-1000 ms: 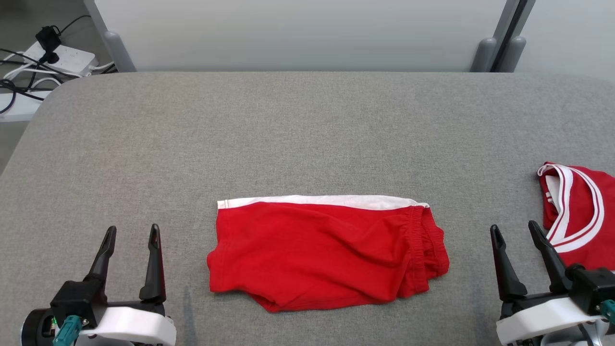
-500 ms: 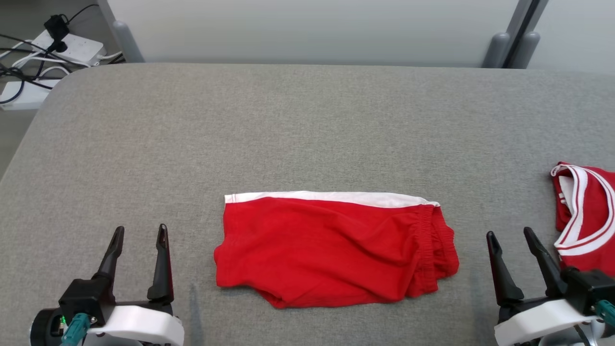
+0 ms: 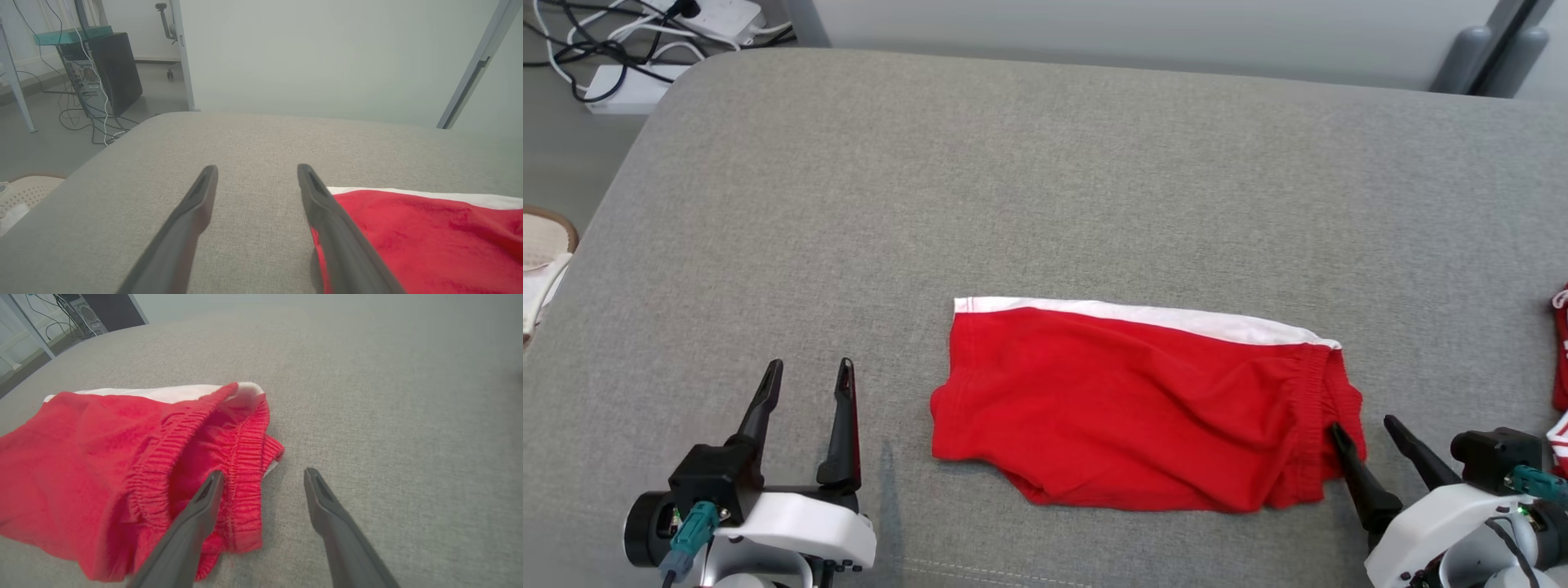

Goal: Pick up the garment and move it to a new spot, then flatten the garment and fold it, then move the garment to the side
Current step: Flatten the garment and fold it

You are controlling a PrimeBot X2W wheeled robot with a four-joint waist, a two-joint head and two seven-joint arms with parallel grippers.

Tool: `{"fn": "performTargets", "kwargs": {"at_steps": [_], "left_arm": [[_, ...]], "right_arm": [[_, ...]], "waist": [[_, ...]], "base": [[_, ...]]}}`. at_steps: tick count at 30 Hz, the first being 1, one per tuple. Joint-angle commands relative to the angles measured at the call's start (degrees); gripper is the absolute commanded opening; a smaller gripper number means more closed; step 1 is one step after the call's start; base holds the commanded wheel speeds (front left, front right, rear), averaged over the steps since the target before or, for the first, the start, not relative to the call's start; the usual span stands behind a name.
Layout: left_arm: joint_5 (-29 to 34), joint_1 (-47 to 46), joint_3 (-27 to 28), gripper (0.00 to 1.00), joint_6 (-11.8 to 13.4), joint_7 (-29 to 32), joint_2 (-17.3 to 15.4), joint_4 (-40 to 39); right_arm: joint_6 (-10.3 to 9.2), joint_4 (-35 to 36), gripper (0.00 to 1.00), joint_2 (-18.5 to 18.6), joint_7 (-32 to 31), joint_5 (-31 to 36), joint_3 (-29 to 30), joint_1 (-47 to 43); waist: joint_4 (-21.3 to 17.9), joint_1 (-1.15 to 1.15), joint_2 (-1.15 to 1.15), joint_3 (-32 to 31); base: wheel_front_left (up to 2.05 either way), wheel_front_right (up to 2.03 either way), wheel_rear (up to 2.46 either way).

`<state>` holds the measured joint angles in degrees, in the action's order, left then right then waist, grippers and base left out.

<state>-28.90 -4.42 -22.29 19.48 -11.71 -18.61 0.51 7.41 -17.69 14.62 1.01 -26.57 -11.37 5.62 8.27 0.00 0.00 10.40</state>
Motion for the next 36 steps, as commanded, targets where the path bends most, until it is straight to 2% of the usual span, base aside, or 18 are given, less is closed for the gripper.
{"fn": "performTargets", "kwargs": {"at_steps": [1,7,8,9,10,17,23,27,31,36], "left_arm": [[-0.5,-3.1,1.9,1.0,-0.5,-0.6,-0.6,-0.9],[-0.9,-3.6,1.9,1.0,-1.0,-1.3,0.1,0.4],[-0.9,-3.7,2.0,1.0,-1.0,-1.4,0.1,0.6],[-0.9,-3.8,2.1,1.0,-1.0,-1.5,0.1,0.7],[-0.9,-3.9,2.2,1.0,-1.1,-1.6,0.1,0.8],[-1.0,-4.3,2.7,1.0,-1.2,-1.9,-0.3,0.9],[-0.9,-4.7,2.7,1.0,-1.3,-1.7,-0.8,0.7],[-0.9,-4.6,3.0,1.0,-1.2,-1.7,-1.2,0.6],[-1.0,-4.5,3.0,1.0,-1.1,-1.4,-1.5,0.3],[-0.5,-4.6,2.5,1.0,-0.7,-0.9,-1.8,-0.1]], "right_arm": [[0.08,0.9,1.0,1.0,-0.7,-0.8,-1.2,1.6],[0.08,0.4,1.0,0.3,-4.7,-4.0,-3.0,2.0],[0.08,0.3,0.46,0.3,-5.4,-4.5,-3.2,2.1],[0.08,0.5,0.05,0.2,-5.3,-5.2,-3.2,2.2],[0.08,0.5,0.0,0.3,-5.4,-5.6,-3.1,2.2],[0.08,0.3,0.0,1.6,-4.9,-7.8,0.4,1.1],[0.08,-0.3,0.0,3.2,-3.8,-9.5,6.5,-1.4],[0.08,-0.1,0.0,2.5,-4.2,-11.6,8.1,-1.8],[0.08,3.4,0.0,0.2,-7.9,-18.7,6.6,-1.6],[0.08,13.2,0.0,-1.4,-13.8,-28.2,3.1,-1.8]], "waist": [[0.7,0.0,0.0,0.5],[1.4,0.0,0.0,1.2],[1.4,0.0,0.0,1.3],[1.4,0.0,0.0,1.4],[1.3,0.0,0.0,1.4],[-0.5,0.0,0.0,1.8],[-2.1,0.0,0.0,2.1],[-3.2,0.0,0.0,2.2],[-4.4,0.0,0.0,2.1],[-5.3,0.0,0.0,2.1]], "base": [[0.0,0.0,0.0],[0.0,0.0,0.0],[0.0,0.0,0.0],[0.0,0.0,0.0],[0.0,0.0,0.0],[0.0,0.0,0.0],[0.0,0.0,0.0],[0.0,0.0,0.0],[0.0,0.0,0.0],[0.0,0.0,0.0]]}}
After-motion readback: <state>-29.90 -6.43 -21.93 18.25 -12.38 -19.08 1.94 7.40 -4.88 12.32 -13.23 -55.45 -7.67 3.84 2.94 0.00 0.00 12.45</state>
